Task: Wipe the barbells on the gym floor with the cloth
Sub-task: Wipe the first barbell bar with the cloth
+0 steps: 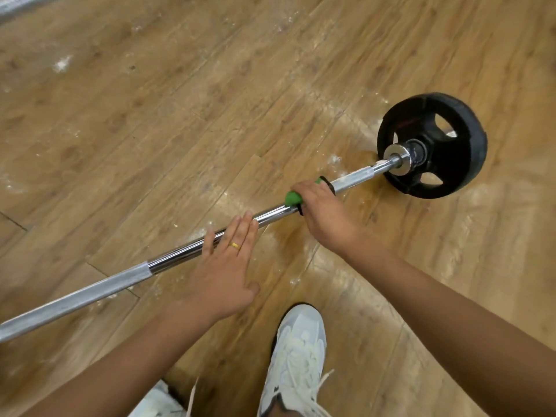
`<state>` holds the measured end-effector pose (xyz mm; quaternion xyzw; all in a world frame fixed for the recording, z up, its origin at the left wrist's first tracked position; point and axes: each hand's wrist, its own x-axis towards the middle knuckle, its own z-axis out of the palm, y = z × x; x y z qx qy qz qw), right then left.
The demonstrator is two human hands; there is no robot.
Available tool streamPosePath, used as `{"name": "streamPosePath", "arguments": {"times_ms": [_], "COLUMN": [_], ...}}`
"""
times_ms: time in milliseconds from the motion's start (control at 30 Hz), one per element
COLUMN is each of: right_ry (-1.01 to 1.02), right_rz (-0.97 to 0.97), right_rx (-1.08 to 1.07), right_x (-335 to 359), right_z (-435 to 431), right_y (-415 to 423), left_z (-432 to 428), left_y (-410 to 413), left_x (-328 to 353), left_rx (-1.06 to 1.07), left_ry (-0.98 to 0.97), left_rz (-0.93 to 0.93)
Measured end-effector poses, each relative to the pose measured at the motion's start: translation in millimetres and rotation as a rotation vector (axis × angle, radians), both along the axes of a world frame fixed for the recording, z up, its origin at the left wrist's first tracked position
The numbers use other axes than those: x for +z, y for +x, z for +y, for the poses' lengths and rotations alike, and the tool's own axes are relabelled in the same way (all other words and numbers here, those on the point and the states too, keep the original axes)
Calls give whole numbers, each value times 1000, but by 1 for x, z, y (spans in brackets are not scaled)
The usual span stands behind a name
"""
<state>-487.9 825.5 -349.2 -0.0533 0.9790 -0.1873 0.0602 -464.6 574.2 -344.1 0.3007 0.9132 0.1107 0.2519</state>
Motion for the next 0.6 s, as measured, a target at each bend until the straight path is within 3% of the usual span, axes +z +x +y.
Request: {"name": "streamPosePath", "arguments": {"times_ms": [100, 300, 467, 600], "right_ry": [-10, 7, 27, -21], "right_rz": [5, -17, -7, -2], "right_rx": [121, -55, 123, -18], "right_x": [8, 3, 6, 9], "right_z": [-3, 13, 6, 22], "right_y": [7, 13, 29, 28], "left_z": [-2, -1, 1, -3], "left_y": [7, 17, 23, 14], "left_x": [0, 3, 13, 19], "left_rx": [-4, -18, 45, 131], "left_ry": [-3, 27, 89, 101], "left_rz": [0, -13, -58, -94]}}
